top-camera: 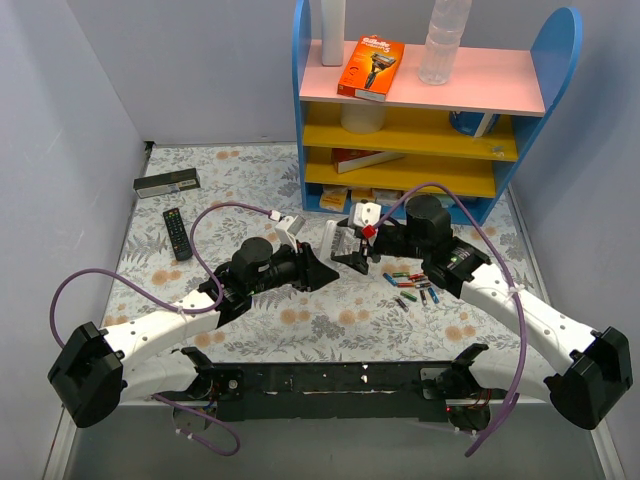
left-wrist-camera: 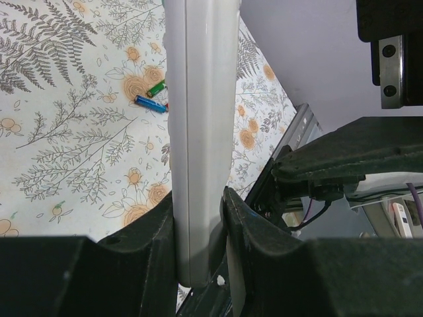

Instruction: Load the batteries into the remote control

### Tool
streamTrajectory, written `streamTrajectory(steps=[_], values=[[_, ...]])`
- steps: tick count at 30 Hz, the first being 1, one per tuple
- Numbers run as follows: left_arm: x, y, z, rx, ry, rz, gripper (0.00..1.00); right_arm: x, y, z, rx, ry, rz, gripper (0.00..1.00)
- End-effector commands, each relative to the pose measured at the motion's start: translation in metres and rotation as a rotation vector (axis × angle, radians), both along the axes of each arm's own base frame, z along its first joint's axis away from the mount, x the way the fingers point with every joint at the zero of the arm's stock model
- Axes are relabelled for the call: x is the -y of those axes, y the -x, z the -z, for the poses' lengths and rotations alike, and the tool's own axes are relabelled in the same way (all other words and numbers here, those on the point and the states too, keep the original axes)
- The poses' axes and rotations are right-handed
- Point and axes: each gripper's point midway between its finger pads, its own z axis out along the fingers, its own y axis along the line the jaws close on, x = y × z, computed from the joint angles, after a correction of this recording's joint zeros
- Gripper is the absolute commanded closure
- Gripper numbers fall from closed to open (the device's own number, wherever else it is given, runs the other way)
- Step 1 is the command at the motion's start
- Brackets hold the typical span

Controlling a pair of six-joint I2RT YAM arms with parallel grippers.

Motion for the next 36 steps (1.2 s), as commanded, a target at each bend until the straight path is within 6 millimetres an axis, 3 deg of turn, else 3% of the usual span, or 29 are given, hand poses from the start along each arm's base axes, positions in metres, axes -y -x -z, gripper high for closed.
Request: streamTrajectory(steps=[1,10,26,36], values=[[0.0,0.002,-0.021,0.056,0.044,0.014,1.0,-0.004,0.0,-0.017,0.028,-0.014,-0.024,0.23],[0.0,0.0,-0.023,0.05,0.052,0.001,1.0,0.007,0.005,0.01,-0.021,0.05,0.003,0.25],[0.003,0.008,-0.027,0.081,0.06,0.059,1.0,0.004,-0.009,0.016,-0.019,0.053,0.049,0.24],[0.003,0.007,-0.029,0.09,0.062,0.058,1.0,0.003,-0.002,0.039,-0.079,0.117,0.005,0.28]])
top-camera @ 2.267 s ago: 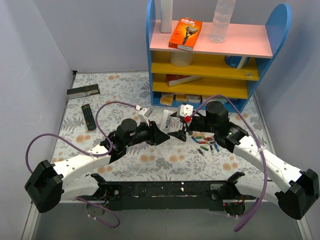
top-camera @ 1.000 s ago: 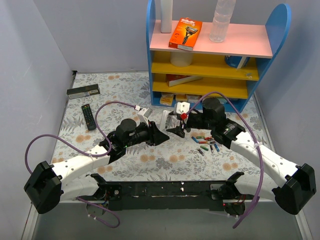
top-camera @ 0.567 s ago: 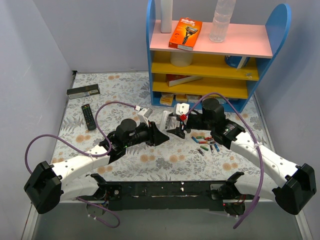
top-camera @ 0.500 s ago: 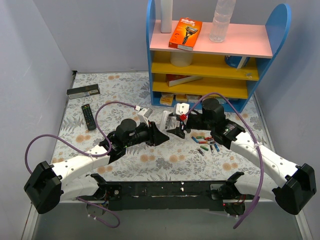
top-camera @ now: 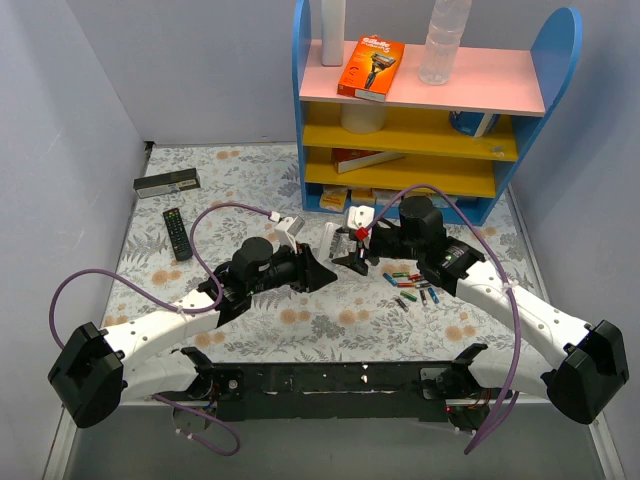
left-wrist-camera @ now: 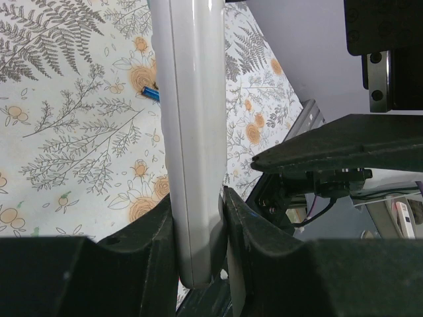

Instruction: Load the batteries into the remote control

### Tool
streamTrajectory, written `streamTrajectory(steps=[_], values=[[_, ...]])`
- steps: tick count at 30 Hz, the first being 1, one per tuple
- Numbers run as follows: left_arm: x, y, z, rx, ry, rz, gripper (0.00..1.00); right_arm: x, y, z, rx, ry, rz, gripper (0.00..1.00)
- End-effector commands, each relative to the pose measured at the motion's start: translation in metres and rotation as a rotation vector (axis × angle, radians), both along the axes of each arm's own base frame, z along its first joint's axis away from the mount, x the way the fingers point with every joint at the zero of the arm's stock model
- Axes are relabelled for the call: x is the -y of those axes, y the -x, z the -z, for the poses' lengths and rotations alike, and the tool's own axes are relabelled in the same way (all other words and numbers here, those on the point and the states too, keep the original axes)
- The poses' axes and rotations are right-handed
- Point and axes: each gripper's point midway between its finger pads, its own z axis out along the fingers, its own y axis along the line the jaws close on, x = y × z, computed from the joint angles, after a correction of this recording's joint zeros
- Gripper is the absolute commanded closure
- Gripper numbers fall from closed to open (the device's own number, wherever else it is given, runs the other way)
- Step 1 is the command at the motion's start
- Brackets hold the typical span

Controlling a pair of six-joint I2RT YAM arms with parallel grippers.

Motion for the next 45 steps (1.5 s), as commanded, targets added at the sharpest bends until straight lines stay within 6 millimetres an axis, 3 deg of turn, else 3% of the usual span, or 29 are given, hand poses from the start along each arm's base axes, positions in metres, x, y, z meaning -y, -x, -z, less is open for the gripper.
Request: streamTrajectory(steps=[1,9,25,34,45], values=[[0.006,0.005,-0.034,0.107,0.079,0.054,1.0,0.001,0.003,0.022,-0.061,0.062,-0.017,0.3],[0.004,-0.001,-0.032,0.116,0.066,0.018,1.0,0.001,0.02,0.046,-0.16,0.111,-0.081,0.4],[0.001,-0.01,-0.02,0.089,0.016,-0.028,1.0,-0.018,0.04,0.05,-0.227,0.082,-0.145,0.55],[-0.008,-0.019,-0.005,0.031,-0.044,-0.112,1.0,-0.025,0.043,0.047,-0.228,0.069,-0.157,0.59],[-0.018,-0.027,0.019,-0.057,-0.113,-0.194,1.0,-0.021,0.038,0.06,-0.224,0.073,-0.108,0.62]])
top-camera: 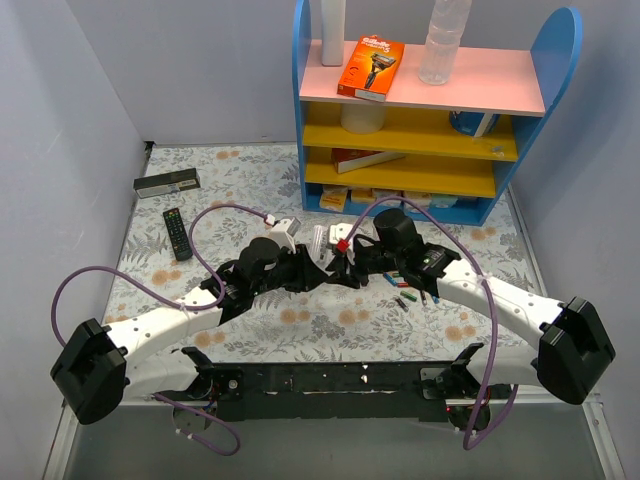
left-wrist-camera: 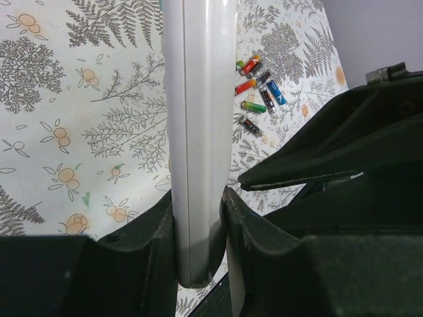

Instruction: Load the batteries into the remote control

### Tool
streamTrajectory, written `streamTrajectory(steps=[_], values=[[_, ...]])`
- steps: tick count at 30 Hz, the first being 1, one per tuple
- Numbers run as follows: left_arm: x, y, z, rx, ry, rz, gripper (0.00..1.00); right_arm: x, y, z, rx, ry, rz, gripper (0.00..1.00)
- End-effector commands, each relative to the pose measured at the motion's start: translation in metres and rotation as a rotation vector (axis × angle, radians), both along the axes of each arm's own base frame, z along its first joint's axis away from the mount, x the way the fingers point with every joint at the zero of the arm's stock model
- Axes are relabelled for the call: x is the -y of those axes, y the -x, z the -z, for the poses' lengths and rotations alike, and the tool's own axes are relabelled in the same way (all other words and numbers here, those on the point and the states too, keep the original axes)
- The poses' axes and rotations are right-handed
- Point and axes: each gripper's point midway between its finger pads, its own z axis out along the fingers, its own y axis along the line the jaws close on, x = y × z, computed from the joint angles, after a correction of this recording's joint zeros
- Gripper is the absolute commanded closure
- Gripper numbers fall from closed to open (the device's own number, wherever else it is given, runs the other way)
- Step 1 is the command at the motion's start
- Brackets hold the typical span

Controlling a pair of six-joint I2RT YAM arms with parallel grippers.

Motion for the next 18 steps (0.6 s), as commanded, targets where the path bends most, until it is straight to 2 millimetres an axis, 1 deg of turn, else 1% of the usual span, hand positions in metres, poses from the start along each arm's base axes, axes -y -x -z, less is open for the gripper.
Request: streamTrajectory(steps=[1,2,3,4,6,7,8,10,12,13,18], values=[[0.001,-0.011,-0.016,0.035,0.029,-0.036,1.0,0.003,0.002,0.003,-0.016,-0.019,0.029,0.59],[0.001,-0.01,-0.015,0.031,0.025,-0.032,1.0,0.0,-0.007,-0.006,0.029,-0.054,0.055,0.56],[0.001,-0.009,-0.015,0.03,0.024,-0.024,1.0,0.002,-0.008,-0.013,0.054,-0.073,0.071,0.53],[0.001,-0.008,-0.014,0.033,0.019,-0.018,1.0,0.003,-0.011,-0.017,0.074,-0.085,0.088,0.47],[0.0,-0.007,-0.013,0.036,0.013,-0.012,1.0,0.007,-0.021,-0.027,0.127,-0.095,0.136,0.4],[0.001,-0.005,-0.014,0.04,0.014,-0.001,1.0,0.008,-0.025,-0.03,0.146,-0.094,0.153,0.33],[0.0,-0.005,-0.014,0.047,0.01,0.002,1.0,0.011,-0.032,-0.034,0.182,-0.089,0.18,0.3],[0.001,-0.004,-0.015,0.051,0.011,0.016,1.0,0.012,-0.038,-0.043,0.222,-0.103,0.207,0.26],[0.002,-0.003,-0.017,0.06,0.013,0.028,1.0,0.013,-0.045,-0.053,0.262,-0.127,0.231,0.23],[0.002,-0.002,-0.016,0.06,0.014,0.033,1.0,0.013,-0.047,-0.055,0.269,-0.129,0.234,0.22],[0.005,0.0,-0.024,0.087,0.033,0.062,1.0,0.006,-0.047,-0.056,0.275,-0.12,0.183,0.19]])
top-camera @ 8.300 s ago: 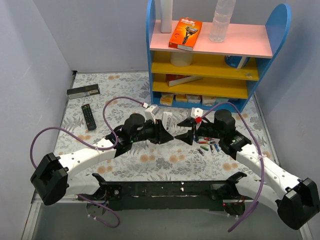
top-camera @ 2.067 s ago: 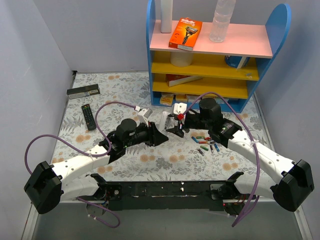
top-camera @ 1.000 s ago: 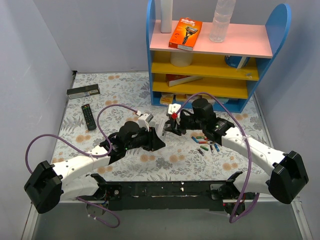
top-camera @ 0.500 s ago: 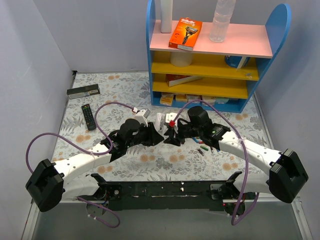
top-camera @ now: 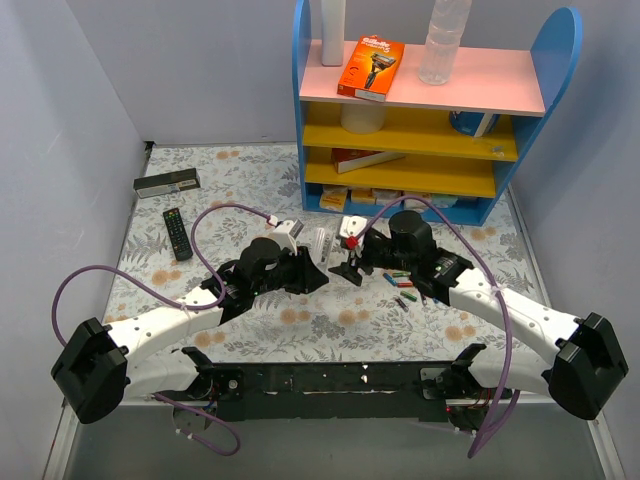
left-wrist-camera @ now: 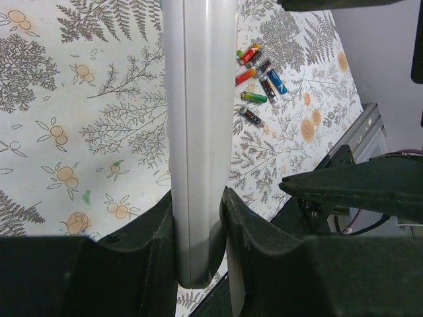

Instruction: Load the batteries into the remote control

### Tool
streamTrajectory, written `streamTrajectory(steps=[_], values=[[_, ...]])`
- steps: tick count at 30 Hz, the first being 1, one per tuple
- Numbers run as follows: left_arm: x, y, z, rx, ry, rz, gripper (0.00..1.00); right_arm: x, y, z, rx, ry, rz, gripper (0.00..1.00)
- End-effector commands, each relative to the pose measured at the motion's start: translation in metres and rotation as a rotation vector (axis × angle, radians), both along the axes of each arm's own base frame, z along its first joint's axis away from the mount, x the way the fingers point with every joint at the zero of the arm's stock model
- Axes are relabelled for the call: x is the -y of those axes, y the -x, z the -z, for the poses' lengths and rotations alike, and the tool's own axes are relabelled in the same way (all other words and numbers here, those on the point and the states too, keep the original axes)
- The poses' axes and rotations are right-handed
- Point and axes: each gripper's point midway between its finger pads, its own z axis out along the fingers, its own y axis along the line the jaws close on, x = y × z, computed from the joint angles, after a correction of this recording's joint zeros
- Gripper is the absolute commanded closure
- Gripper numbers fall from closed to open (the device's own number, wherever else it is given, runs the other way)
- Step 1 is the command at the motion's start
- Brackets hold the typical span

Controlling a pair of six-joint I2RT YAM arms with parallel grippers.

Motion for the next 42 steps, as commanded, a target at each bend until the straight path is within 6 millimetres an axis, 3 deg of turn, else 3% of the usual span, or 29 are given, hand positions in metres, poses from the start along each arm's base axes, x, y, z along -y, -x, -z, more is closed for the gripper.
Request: streamTrajectory(steps=[1,7,17,31,42], values=[[0.005,-0.001,-0.028,0.081,0.057,0.04,1.0,-0.01,-0.012,-0.032,0.094,-0.051,-0.015,0.19],[0.005,0.0,-0.032,0.098,0.052,0.053,1.0,-0.014,-0.016,-0.041,0.12,-0.059,-0.03,0.19],[0.006,-0.001,-0.038,0.119,0.058,0.059,1.0,-0.019,-0.017,-0.03,0.093,-0.016,-0.061,0.19],[0.007,-0.001,-0.041,0.123,0.067,0.062,1.0,-0.019,-0.009,-0.019,0.048,0.003,-0.087,0.34],[0.008,0.002,-0.045,0.136,0.075,0.085,1.0,-0.019,-0.019,-0.018,0.059,0.014,-0.046,0.33]])
